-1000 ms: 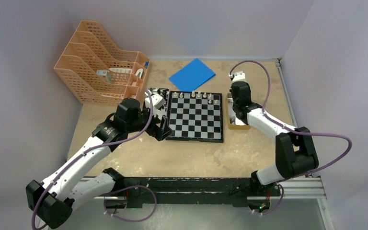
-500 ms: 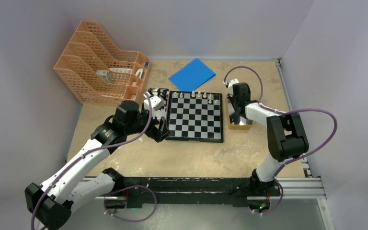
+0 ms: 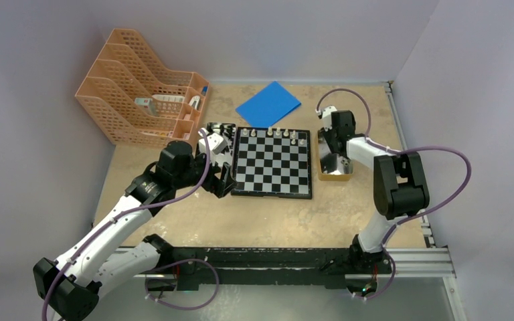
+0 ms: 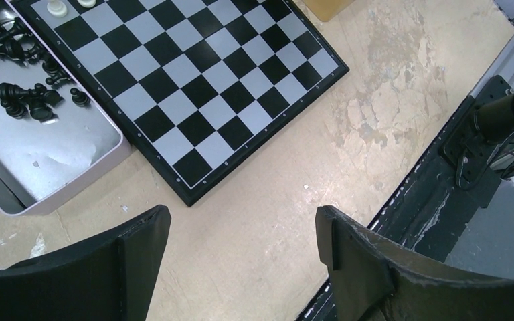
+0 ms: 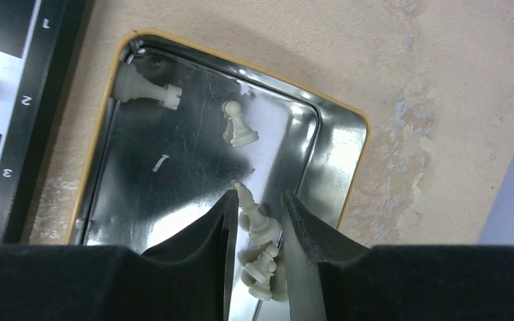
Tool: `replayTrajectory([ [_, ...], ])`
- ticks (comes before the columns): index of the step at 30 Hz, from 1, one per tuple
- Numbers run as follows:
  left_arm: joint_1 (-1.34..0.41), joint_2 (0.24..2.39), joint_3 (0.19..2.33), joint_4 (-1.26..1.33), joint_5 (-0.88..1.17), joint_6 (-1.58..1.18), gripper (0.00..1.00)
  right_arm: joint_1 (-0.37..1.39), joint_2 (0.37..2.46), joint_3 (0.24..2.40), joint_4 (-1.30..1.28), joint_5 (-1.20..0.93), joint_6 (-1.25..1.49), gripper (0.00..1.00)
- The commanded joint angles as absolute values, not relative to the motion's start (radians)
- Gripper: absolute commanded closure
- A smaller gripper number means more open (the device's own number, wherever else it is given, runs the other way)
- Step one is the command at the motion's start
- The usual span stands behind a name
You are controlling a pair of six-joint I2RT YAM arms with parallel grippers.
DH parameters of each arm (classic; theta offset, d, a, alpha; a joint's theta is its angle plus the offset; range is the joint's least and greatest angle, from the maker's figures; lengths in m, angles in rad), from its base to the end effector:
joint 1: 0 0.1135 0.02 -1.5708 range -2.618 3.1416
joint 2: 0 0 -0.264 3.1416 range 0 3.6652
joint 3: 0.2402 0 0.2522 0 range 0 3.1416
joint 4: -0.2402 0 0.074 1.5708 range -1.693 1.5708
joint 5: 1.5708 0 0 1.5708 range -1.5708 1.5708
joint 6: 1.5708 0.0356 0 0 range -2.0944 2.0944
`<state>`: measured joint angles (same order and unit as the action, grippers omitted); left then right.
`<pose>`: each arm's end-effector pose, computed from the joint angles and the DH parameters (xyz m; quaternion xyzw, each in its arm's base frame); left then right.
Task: Set up the chess pieces on the board
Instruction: Pick up the chess piece from the storage box.
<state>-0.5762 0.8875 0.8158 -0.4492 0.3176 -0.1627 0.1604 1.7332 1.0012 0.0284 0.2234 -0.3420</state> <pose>0.1579 -0.1158 0.3069 0.2530 0.8200 -0.3063 0.4121 0.3644 0.0510 0.1846 -0.1788 0.8851 -0.1386 0.4066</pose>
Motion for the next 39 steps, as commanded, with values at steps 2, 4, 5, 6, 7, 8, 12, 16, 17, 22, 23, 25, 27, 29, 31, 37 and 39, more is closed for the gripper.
replayTrajectory([
  [2,-0.573,0.871,0.815,-0.412,0.304,-0.147,0.21,0.145,1.764,1.052,-0.035,0.164,-0.369,0.68],
  [4,-0.573,0.871,0.813,-0.413,0.302,-0.146,0.21,0.141,1.778,1.058,-0.041,0.161,-0.373,0.69],
  [5,-0.572,0.872,0.813,-0.413,0.303,-0.146,0.21,0.140,1.786,1.063,-0.051,0.153,-0.374,0.70],
  [6,-0.572,0.873,0.813,-0.411,0.304,-0.146,0.21,0.138,1.794,1.068,-0.059,0.144,-0.375,0.70],
  [7,-0.573,0.876,0.813,-0.411,0.306,-0.146,0.21,0.137,1.802,1.070,-0.062,0.133,-0.376,0.71],
  [8,-0.572,0.878,0.813,-0.410,0.307,-0.146,0.21,0.135,1.809,1.071,-0.066,0.126,-0.377,0.71],
  [12,-0.573,0.886,0.815,-0.411,0.319,-0.146,0.22,0.129,1.843,1.090,-0.113,0.093,-0.383,0.75],
  [16,-0.573,0.885,0.816,-0.415,0.319,-0.143,0.24,0.127,1.843,1.098,-0.144,0.034,-0.382,0.81],
  [17,-0.573,0.882,0.815,-0.415,0.320,-0.143,0.24,0.129,1.847,1.106,-0.163,0.018,-0.384,0.81],
  [22,-0.573,0.877,0.813,-0.413,0.323,-0.143,0.26,0.127,1.849,1.136,-0.240,0.002,-0.387,0.80],
  [23,-0.572,0.877,0.813,-0.414,0.324,-0.143,0.26,0.127,1.843,1.139,-0.247,0.002,-0.388,0.78],
  [25,-0.572,0.877,0.813,-0.413,0.327,-0.143,0.26,0.129,1.830,1.147,-0.263,0.002,-0.383,0.74],
  [27,-0.573,0.877,0.813,-0.413,0.330,-0.143,0.26,0.128,1.821,1.154,-0.280,0.002,-0.374,0.71],
  [29,-0.573,0.876,0.813,-0.413,0.331,-0.143,0.27,0.127,1.809,1.151,-0.283,0.003,-0.367,0.67],
  [31,-0.573,0.876,0.813,-0.413,0.333,-0.143,0.27,0.127,1.803,1.139,-0.277,0.003,-0.364,0.66],
  [37,-0.572,0.877,0.814,-0.413,0.334,-0.143,0.28,0.114,1.816,1.129,-0.282,-0.033,-0.330,0.67],
  [39,-0.572,0.877,0.812,-0.413,0.336,-0.143,0.28,0.114,1.817,1.129,-0.284,-0.052,-0.323,0.68],
])
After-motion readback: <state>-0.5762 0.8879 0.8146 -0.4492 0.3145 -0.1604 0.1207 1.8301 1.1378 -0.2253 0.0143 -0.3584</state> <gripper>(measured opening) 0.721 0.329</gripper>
